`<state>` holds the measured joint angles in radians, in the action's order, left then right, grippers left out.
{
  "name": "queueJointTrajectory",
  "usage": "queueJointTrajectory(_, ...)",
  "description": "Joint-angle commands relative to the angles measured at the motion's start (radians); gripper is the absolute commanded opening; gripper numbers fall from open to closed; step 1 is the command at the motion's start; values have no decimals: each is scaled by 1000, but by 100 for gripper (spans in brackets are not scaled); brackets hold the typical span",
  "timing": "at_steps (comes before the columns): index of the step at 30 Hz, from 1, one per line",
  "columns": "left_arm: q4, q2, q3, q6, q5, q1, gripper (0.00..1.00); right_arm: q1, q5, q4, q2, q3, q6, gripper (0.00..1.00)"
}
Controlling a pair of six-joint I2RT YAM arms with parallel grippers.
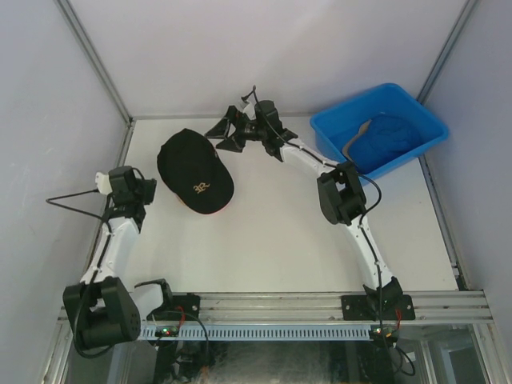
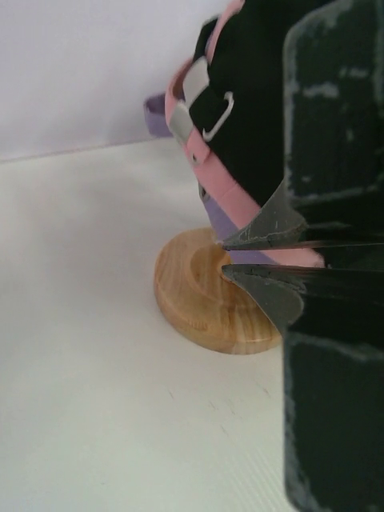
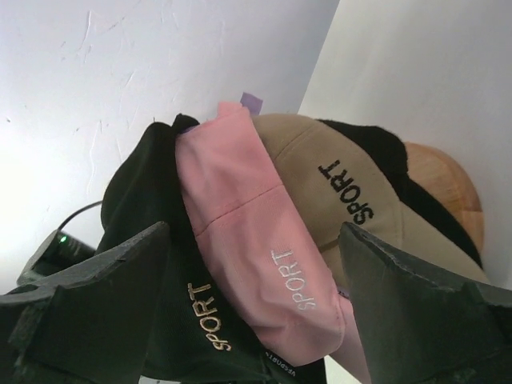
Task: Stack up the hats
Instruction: Stack the hat on the hat.
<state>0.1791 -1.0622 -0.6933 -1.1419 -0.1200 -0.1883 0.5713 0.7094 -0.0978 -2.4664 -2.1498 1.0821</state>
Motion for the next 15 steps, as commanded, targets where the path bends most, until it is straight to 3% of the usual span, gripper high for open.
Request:
queueJointTrajectory(1,-38,-80,-64,1,39,21,15,17,45,-61,21,-25,25,83)
queueJointTrajectory(15,-21,-312,-296,91,191,39,15,25,-33,-242,224,358,47,82)
